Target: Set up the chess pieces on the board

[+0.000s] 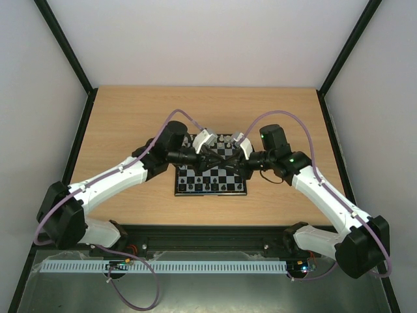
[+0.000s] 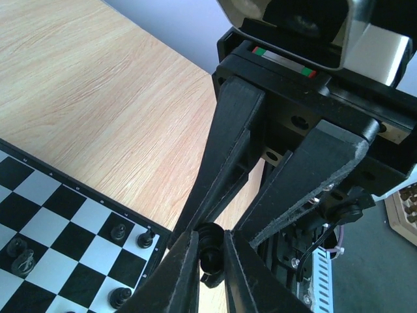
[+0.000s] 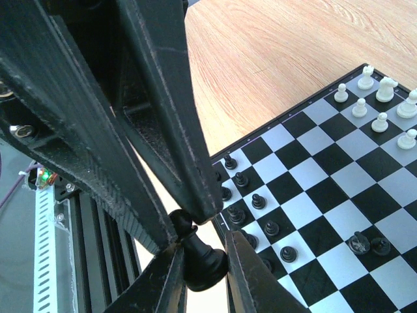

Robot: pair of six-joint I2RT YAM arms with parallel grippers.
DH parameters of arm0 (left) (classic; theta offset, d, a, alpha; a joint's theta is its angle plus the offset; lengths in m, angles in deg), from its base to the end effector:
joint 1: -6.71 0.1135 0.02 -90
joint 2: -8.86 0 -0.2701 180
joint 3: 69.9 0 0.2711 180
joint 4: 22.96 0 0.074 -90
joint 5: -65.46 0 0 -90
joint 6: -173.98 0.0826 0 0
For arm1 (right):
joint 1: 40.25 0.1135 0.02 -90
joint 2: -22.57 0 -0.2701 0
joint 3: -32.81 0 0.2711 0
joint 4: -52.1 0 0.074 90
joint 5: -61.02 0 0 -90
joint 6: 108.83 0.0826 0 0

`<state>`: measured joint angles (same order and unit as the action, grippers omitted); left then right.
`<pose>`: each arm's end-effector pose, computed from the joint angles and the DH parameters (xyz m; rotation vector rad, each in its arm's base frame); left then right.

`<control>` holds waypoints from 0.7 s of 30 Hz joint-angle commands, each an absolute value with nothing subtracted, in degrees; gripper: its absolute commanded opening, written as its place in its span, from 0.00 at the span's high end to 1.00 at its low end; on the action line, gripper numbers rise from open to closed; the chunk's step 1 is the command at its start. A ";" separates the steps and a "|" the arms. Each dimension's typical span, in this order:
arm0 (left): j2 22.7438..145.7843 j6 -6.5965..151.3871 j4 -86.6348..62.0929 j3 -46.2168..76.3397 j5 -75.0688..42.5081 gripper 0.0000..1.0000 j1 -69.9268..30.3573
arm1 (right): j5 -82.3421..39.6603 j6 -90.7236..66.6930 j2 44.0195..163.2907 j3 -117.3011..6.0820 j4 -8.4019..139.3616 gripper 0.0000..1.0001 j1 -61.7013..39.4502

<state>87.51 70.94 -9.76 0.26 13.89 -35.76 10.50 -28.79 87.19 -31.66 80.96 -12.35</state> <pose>0.2337 -0.2835 0.2870 0.9807 1.8429 -1.2685 0.2368 0.1848 0.2900 -1.0627 1.7783 0.9045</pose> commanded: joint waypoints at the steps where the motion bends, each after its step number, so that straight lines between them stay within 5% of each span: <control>1: 89.13 72.71 -6.95 1.60 14.54 0.87 -36.56 | 12.41 -28.50 87.00 -31.23 79.40 0.86 -12.30; 8: 91.35 73.70 -5.23 3.06 10.26 0.91 -35.70 | 11.38 -29.39 86.86 -29.80 79.19 0.79 -12.35; 14: 94.74 76.65 -0.35 6.54 5.10 0.92 -33.47 | 10.57 -28.15 86.48 -27.14 80.36 0.26 -16.04; 21: 100.47 81.10 5.47 8.74 -5.89 0.91 -33.14 | 14.44 -27.74 84.25 -27.38 84.95 0.21 -25.48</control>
